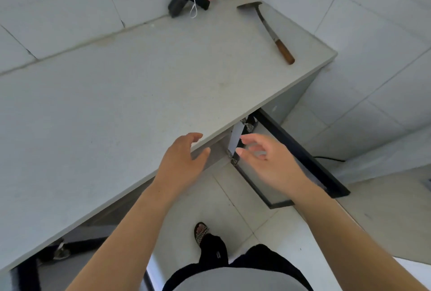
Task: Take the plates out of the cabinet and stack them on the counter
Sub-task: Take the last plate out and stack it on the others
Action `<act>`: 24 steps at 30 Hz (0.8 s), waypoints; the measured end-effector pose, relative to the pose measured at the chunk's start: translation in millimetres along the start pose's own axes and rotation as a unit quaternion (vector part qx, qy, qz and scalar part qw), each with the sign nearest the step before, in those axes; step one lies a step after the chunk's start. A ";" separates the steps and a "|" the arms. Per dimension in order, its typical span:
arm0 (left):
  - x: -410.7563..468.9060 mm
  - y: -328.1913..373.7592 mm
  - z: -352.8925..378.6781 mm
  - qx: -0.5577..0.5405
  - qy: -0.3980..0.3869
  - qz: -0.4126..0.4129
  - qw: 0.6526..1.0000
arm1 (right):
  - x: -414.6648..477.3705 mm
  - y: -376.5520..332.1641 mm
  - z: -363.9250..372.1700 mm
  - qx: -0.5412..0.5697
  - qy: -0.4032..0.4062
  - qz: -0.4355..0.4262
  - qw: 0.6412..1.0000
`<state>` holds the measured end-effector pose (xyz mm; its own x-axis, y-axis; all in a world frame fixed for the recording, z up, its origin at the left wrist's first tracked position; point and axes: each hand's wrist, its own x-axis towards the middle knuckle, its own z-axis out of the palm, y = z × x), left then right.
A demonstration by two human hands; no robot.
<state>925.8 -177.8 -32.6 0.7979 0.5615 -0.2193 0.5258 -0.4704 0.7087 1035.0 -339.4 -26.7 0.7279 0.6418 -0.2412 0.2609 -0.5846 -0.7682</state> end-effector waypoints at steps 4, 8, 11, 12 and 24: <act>10.6 -7.3 8.4 -0.001 -0.006 -0.015 1.000 | 20.4 6.0 7.0 -0.005 -0.051 0.010 0.999; 15.6 -11.1 27.6 -0.009 -0.010 -0.050 0.999 | 39.9 15.4 6.4 -0.009 -0.093 0.010 0.996; 18.8 -10.7 46.5 -0.012 -0.011 -0.067 0.998 | 55.2 28.5 3.3 -0.014 -0.114 0.008 0.993; 20.5 -11.0 54.1 -0.007 -0.010 -0.069 0.998 | 60.3 35.3 2.7 -0.013 -0.120 0.009 0.993; 95.1 -94.1 182.9 0.010 0.007 -0.101 0.995 | 152.6 173.3 73.8 0.000 -0.120 -0.001 0.993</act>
<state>1006.2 -204.6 -242.8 0.6719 0.6548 -0.3461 0.6806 -0.3616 0.6372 1144.4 -306.2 -240.4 0.5561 0.7420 -0.3744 0.2618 -0.5839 -0.7684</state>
